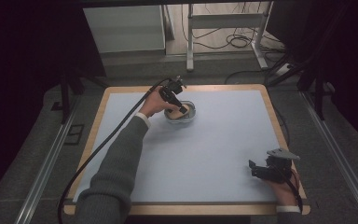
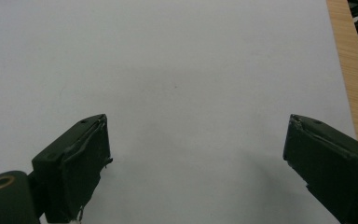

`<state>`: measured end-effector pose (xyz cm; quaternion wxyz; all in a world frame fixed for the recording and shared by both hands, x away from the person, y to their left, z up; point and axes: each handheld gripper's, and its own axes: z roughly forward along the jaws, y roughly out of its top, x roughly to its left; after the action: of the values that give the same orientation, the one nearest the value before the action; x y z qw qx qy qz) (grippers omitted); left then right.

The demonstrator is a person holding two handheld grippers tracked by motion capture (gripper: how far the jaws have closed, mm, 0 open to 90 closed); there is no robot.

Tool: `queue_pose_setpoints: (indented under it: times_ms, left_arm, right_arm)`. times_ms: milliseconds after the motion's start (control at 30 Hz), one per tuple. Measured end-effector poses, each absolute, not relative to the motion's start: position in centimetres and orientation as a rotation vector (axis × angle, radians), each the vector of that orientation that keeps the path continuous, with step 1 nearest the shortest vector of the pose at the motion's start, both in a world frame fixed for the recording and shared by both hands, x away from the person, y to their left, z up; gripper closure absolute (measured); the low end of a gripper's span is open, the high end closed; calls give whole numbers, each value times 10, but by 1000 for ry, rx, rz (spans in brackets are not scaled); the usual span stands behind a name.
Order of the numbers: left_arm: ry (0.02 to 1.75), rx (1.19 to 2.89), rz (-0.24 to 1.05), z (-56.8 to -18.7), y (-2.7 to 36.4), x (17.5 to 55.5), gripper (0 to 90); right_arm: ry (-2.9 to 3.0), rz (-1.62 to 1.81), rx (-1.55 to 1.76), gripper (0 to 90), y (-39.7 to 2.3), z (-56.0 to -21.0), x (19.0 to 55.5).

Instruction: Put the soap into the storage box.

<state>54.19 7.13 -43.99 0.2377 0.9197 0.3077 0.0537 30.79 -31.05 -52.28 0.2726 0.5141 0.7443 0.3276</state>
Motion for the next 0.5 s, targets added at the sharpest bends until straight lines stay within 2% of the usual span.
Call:
queue_pose_setpoints:
  times_ms: [500]
  left_arm:
    - [811,2445,208,-415,90,499,266]
  right_arm:
    - [2010,884,1376,71,-307,-522,307]
